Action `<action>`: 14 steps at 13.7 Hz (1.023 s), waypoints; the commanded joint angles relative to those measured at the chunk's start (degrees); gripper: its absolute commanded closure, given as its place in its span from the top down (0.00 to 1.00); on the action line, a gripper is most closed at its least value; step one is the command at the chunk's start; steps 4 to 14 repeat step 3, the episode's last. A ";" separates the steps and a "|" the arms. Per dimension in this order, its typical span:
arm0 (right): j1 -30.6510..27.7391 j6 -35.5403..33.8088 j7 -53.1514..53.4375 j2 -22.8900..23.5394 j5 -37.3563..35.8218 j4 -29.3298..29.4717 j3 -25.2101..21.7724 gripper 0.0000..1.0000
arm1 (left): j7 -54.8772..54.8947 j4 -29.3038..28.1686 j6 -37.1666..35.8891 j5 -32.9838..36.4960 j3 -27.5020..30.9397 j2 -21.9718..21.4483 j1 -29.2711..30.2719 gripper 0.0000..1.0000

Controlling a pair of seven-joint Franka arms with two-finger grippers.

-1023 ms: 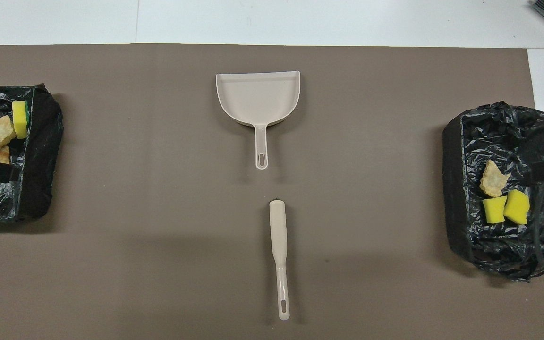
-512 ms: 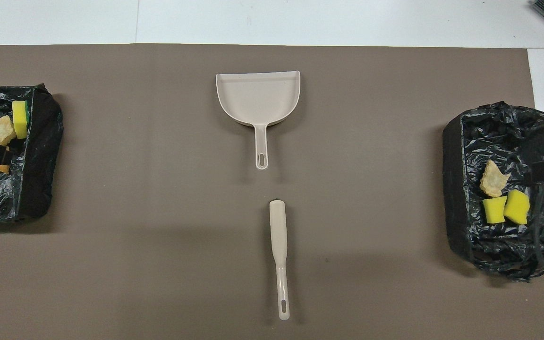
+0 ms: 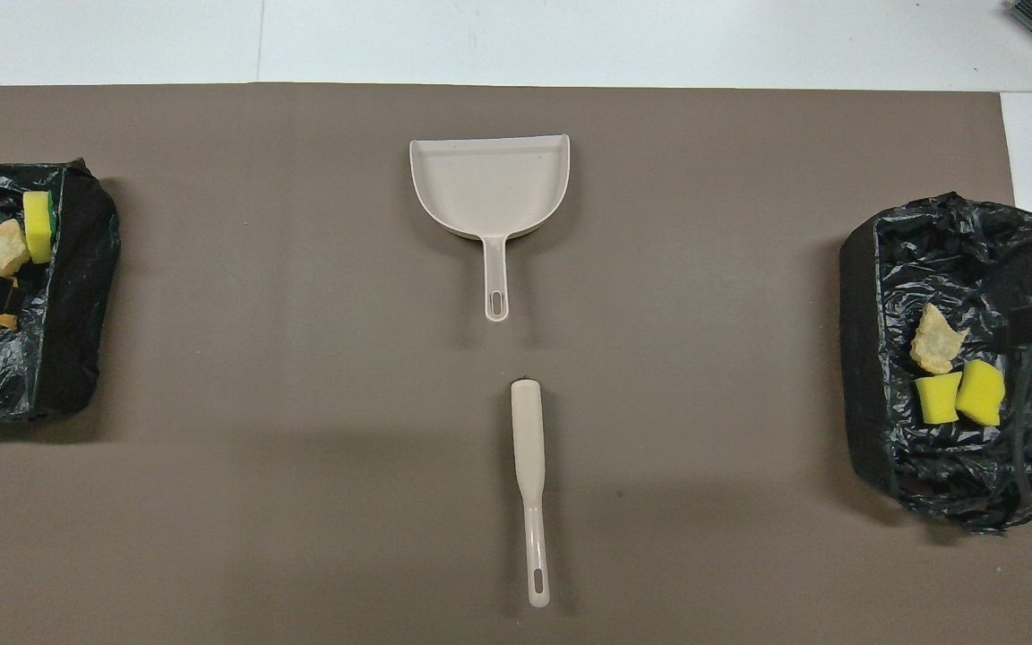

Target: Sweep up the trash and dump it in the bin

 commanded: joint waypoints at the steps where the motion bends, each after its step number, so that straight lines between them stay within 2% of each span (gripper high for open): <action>1: -0.51 0.00 -0.67 -1.08 0.79 -1.17 0.19 1.00 | -2.18 0.92 -0.45 0.32 0.05 0.28 0.11 1.00; 14: -0.33 -0.17 -0.76 -1.26 0.62 -1.34 0.37 1.00 | -3.43 0.92 -0.19 0.32 0.05 0.28 -0.15 1.00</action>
